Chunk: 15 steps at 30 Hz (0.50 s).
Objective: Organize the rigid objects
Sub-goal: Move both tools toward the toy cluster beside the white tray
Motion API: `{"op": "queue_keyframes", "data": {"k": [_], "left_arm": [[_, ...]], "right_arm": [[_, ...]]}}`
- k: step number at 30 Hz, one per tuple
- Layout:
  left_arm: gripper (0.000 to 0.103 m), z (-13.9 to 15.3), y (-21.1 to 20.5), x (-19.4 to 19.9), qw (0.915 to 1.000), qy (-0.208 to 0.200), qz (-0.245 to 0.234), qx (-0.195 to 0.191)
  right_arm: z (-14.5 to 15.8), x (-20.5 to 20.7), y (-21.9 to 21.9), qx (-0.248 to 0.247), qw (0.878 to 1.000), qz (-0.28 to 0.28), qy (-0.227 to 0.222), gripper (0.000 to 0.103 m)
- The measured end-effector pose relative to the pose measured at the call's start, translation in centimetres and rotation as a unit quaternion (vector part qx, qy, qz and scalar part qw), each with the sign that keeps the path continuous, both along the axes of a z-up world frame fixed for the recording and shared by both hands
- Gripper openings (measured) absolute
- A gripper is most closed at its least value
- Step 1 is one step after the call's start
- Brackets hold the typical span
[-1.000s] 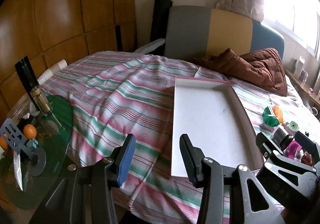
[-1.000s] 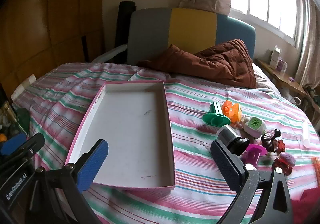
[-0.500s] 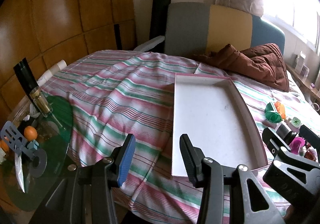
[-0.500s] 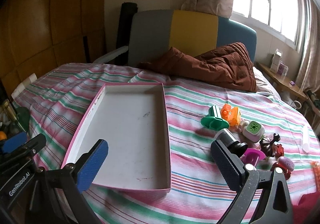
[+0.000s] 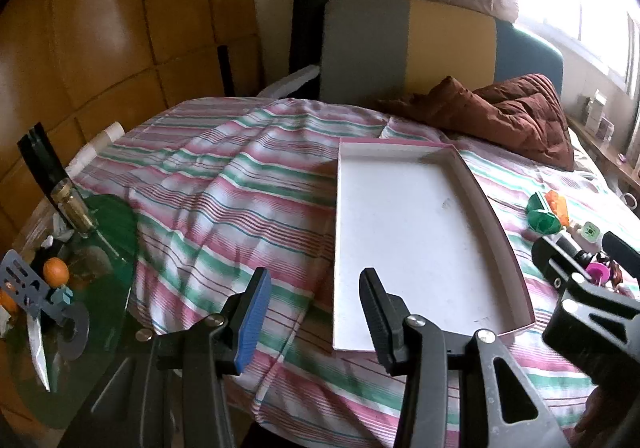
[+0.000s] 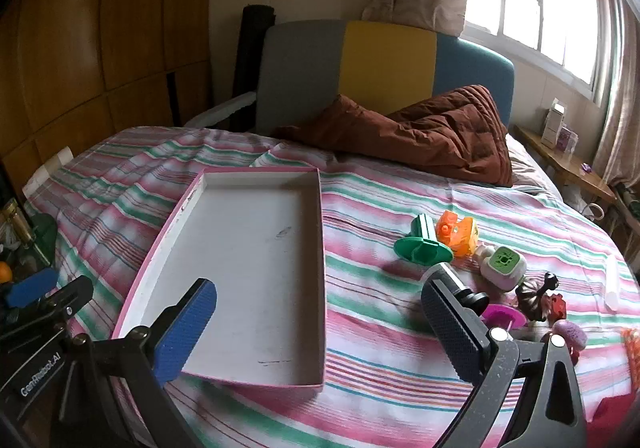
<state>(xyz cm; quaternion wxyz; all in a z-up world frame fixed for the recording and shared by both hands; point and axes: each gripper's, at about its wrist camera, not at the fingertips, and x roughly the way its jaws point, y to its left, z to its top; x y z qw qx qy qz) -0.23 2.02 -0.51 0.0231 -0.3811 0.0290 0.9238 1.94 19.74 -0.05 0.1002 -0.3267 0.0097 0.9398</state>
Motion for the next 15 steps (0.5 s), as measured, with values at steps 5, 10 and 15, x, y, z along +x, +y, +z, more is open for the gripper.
{"op": "queue_keyframes", "data": {"k": [5,10,15], "left_arm": [[0.046,-0.2,0.5,0.0,0.9999,-0.003,-0.013,-0.003],[0.046,-0.5,0.9,-0.1,0.9993,-0.007,-0.035,0.002],[0.046,-0.3,1.4,0.4,0.9941,-0.008,-0.103,0.033]], "right_arm": [[0.5,0.1,2.0,-0.003,1.0,-0.01,-0.001,0.103],[1.1,0.5,5.7,-0.019,0.999,-0.038,0.0,0.103],[1.8,0.9,11.7,-0.07,0.996,-0.061,0.002,0.103]]}}
